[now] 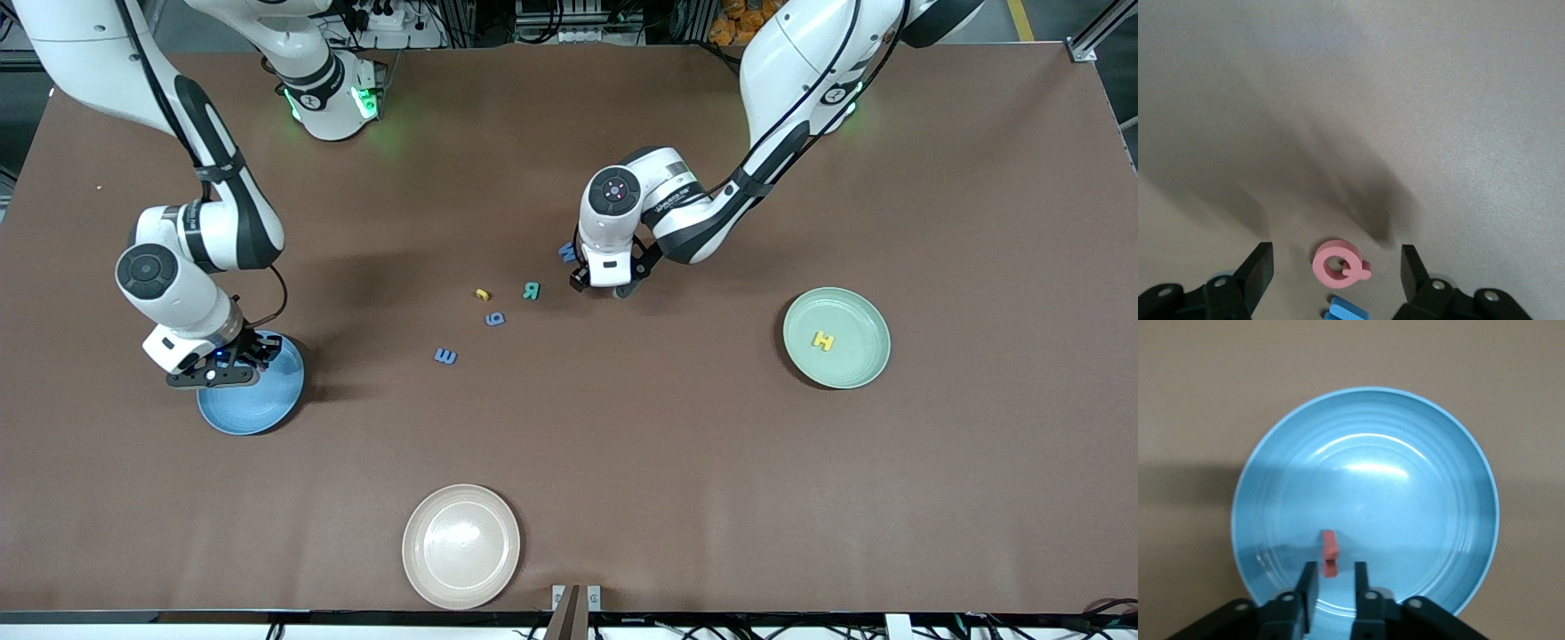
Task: Sort upper and lower case letters into plates
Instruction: 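Grasp the pink Q with the left gripper while the right gripper withdraws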
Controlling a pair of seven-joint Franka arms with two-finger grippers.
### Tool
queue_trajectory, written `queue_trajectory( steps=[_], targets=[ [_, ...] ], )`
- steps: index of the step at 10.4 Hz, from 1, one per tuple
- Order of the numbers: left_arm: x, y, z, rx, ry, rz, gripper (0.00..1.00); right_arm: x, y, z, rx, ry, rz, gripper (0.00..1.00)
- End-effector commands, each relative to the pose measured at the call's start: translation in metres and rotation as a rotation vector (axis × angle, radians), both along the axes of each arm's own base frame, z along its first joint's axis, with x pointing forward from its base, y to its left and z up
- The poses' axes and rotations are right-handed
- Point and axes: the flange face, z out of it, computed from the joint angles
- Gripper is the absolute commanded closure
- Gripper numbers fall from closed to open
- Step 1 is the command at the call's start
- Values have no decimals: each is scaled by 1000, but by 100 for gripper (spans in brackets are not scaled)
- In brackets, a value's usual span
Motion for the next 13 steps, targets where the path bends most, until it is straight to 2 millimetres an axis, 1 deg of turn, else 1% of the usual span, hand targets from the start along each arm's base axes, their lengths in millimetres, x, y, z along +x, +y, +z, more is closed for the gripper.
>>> queue_trajectory(
  steps=[1, 3, 5, 7, 8, 9, 12, 13],
  targets=[
    [1, -5, 0, 15, -34, 83, 15, 10, 2, -3, 2, -7, 15, 0],
    [1, -5, 2, 28, -45, 174, 15, 10, 26, 0, 14, -5, 50, 0],
    [1, -7, 1, 32, -64, 247, 15, 7, 62, 2, 37, 3, 109, 0],
    [0, -8, 2, 30, -65, 306, 15, 1, 114, 5, 66, 24, 221, 0],
    [-1, -9, 1, 33, -63, 321, 15, -3, 135, 7, 79, 28, 284, 0],
    [-11, -15, -1, 37, -58, 320, 15, -10, 157, 7, 91, 35, 351, 0],
    [-18, -19, -12, 52, -51, 325, 16, -42, 192, 19, 76, 80, 463, 0],
    [-22, -20, -17, 65, -62, 320, 17, -49, 210, 22, 75, 80, 534, 0]
  ],
)
